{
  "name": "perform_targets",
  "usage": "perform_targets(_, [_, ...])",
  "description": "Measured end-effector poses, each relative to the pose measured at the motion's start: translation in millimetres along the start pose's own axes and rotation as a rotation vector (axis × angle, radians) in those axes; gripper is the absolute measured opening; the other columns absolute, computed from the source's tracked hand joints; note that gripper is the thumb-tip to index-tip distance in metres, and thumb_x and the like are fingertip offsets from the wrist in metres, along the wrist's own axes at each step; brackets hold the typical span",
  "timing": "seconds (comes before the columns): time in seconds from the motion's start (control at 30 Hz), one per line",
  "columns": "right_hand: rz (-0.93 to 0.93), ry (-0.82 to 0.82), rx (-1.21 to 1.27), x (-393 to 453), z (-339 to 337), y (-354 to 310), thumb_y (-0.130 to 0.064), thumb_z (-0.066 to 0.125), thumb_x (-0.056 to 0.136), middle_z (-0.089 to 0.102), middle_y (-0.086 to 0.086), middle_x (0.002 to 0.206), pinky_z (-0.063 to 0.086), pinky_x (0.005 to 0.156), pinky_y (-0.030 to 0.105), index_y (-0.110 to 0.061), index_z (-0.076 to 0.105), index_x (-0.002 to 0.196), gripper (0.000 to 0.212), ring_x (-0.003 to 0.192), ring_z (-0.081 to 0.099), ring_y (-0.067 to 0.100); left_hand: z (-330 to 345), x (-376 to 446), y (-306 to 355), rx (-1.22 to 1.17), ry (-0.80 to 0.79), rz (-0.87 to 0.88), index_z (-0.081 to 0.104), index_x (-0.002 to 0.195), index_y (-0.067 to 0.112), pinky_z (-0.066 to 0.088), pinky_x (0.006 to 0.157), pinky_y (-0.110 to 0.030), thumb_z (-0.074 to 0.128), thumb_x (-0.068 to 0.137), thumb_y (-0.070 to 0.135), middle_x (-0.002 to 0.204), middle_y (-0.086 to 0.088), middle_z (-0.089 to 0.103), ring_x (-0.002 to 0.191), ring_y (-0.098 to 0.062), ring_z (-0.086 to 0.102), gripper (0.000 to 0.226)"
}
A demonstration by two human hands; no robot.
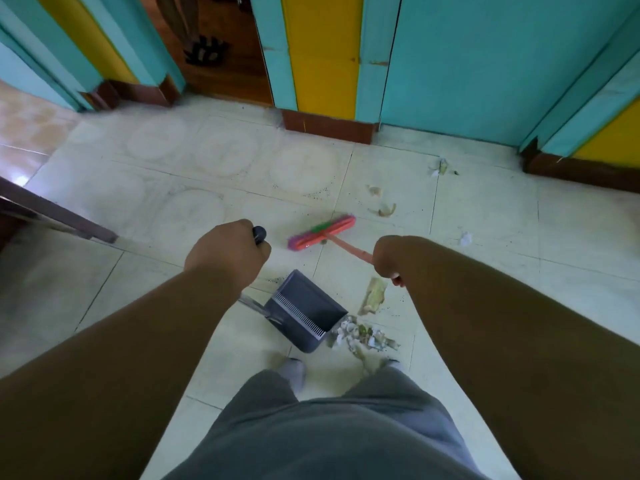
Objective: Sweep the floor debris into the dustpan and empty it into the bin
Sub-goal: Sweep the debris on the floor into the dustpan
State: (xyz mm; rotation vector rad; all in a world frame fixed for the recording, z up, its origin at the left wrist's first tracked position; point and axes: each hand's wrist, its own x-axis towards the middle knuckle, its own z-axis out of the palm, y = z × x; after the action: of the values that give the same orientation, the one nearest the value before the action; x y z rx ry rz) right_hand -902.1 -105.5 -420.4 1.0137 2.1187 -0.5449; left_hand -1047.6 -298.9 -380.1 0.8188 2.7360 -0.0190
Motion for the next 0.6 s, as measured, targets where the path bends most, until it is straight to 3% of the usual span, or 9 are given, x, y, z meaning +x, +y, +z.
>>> perform_targets(0.07, [0.05, -0.016, -0.009, -8, 10, -13, -0.006, 0.054, 0.095, 0.051, 0.006, 0.071, 0.049, 0.064, 0.026, -0.001, 0.055, 0.119, 0.025, 0.057, 0.052, 0.015, -1, 10, -24, 0.0, -0.012, 0.033, 0.039, 0.07, 0.019, 0.036, 0.052, -0.029, 0.044, 0.093, 0.024, 0.067, -0.005, 0.053, 0.057, -0.018, 0.049, 0.024])
perform_targets(0.17, [0.118, -0.018, -0.04, -26, 21, -33, -0.007, 0.055, 0.094, 0.048, 0.003, 0.069, 0.044, 0.054, 0.023, 0.0, 0.056, 0.121, 0.028, 0.054, 0.049, 0.013, -2, 26, -56, -0.012, -0.017, 0.103, 0.043, 0.072, 0.014, 0.031, 0.05, -0.028, 0.042, 0.093, 0.027, 0.065, -0.006, 0.05, 0.056, -0.019, 0.047, 0.024])
perform_targets(0.47, [0.307, -0.153, 0.092, -93, 37, -65, -0.008, 0.045, 0.1, 0.048, 0.006, 0.071, 0.048, 0.072, 0.025, 0.004, 0.045, 0.132, 0.034, 0.056, 0.049, 0.013, 2, 36, -77, -0.023, -0.063, 0.343, 0.032, 0.064, 0.017, 0.022, 0.049, -0.029, 0.047, 0.091, 0.024, 0.06, -0.003, 0.039, 0.052, -0.015, 0.034, 0.031])
perform_targets(0.6, [0.378, -0.256, 0.217, -111, 37, -60, -0.008, 0.043, 0.102, 0.044, 0.009, 0.075, 0.043, 0.055, 0.023, 0.002, 0.03, 0.143, 0.045, 0.056, 0.045, 0.014, -3, 48, -76, 0.001, -0.054, 0.378, 0.036, 0.066, 0.016, 0.028, 0.052, -0.029, 0.046, 0.091, 0.026, 0.064, -0.005, 0.045, 0.056, -0.019, 0.041, 0.029])
